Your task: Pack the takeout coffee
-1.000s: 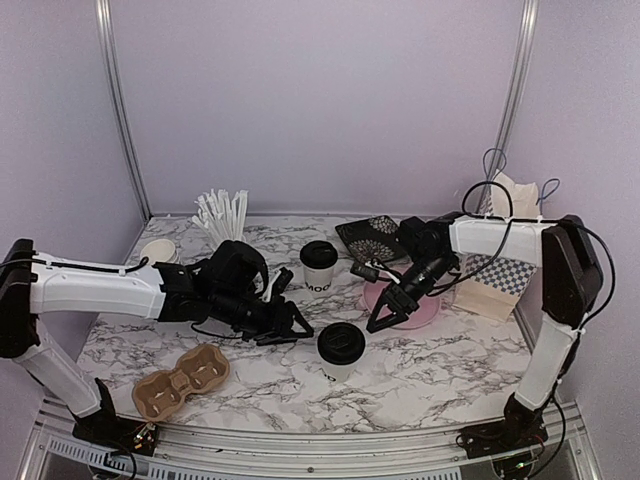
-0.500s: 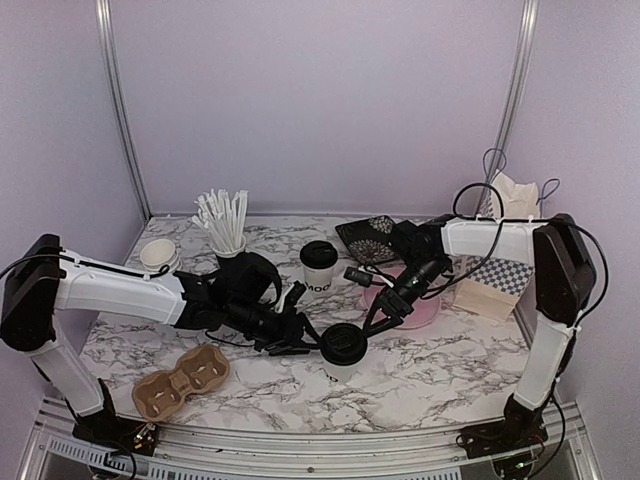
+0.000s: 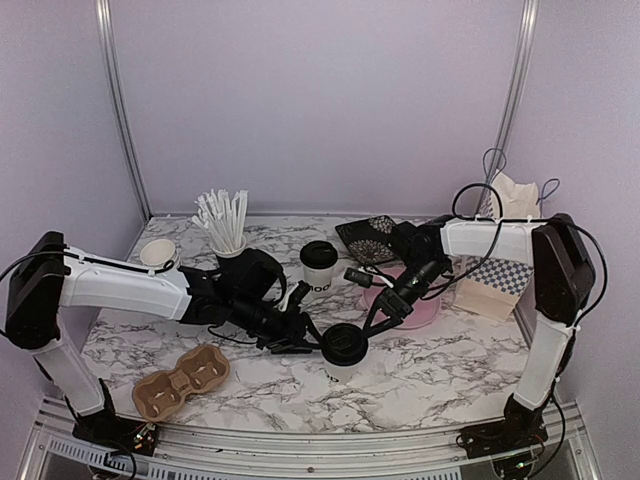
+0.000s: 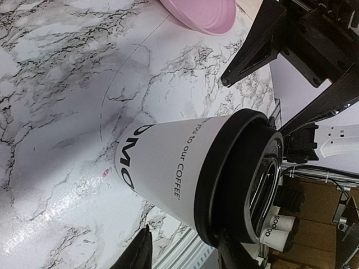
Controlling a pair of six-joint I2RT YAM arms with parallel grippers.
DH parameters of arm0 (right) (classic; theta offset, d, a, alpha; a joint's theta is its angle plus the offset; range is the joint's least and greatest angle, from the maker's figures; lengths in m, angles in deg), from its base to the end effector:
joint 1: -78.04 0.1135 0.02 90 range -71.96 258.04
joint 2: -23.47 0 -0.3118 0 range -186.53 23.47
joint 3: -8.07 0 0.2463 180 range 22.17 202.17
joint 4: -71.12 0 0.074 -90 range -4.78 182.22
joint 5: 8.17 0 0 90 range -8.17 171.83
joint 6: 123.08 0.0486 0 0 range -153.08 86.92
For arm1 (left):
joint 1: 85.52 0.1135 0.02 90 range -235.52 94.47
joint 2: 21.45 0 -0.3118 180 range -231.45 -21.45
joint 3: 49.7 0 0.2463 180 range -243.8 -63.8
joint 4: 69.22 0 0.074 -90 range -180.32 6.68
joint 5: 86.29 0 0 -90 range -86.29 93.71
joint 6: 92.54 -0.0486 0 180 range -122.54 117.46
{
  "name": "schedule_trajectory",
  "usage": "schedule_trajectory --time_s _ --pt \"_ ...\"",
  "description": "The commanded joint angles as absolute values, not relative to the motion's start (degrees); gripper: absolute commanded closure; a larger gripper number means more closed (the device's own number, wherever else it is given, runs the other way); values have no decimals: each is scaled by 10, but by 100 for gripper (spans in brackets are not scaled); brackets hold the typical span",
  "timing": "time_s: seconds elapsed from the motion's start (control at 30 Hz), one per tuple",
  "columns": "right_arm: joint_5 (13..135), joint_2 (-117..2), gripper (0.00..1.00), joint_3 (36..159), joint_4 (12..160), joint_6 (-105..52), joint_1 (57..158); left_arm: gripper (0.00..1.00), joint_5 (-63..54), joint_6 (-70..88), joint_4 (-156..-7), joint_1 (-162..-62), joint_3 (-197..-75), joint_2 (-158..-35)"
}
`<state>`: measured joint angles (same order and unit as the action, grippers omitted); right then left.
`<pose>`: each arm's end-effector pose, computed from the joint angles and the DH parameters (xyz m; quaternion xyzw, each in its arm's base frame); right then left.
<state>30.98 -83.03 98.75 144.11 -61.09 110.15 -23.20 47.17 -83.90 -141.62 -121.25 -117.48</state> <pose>0.2745 0.2167 0.2407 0.4562 -0.7794 -0.4294 0.0060 0.1869 -0.3176 0.2474 0.1487 0.8715 -0.4597 0.0842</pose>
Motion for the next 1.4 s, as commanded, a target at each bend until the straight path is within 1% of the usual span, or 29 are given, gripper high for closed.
schedule_trajectory --time_s 0.0,0.13,0.23,0.4,0.47,0.63,0.7,0.87,1.07,1.13,1.2,1.3,1.37 --pt "369 -865 45 964 1390 -574 1119 60 -175 423 -932 -1423 -1219 -1218" --pt "399 -877 50 945 1378 -556 1119 61 -145 400 -974 -1422 -1223 -1232" --pt "407 -874 51 938 1375 -553 1119 62 -125 383 -995 -1419 -1238 -1238" --pt "359 -841 51 942 1394 -580 1119 62 -102 347 -1009 -1397 -1265 -1239" --pt "334 -822 49 944 1401 -592 1119 62 -93 330 -1010 -1384 -1279 -1239" --pt "279 -790 37 939 1418 -617 1119 63 -77 286 -1010 -1373 -1358 -1246" --pt "272 -783 34 935 1423 -626 1119 61 -82 276 -1007 -1374 -1386 -1246" --pt "268 -769 34 931 1424 -631 1120 58 -93 263 -990 -1375 -1397 -1225" --pt "275 -784 34 935 1425 -638 1119 56 -109 282 -978 -1376 -1387 -1225" --pt "281 -784 34 939 1428 -639 1119 51 -95 311 -975 -1376 -1378 -1218" --pt "289 -779 34 946 1429 -638 1116 40 -74 344 -950 -1377 -1358 -1207" --pt "303 -773 34 962 1427 -634 1102 28 -45 374 -908 -1385 -1327 -1196" --pt "326 -773 34 974 1418 -620 1086 24 -38 386 -892 -1388 -1317 -1202"
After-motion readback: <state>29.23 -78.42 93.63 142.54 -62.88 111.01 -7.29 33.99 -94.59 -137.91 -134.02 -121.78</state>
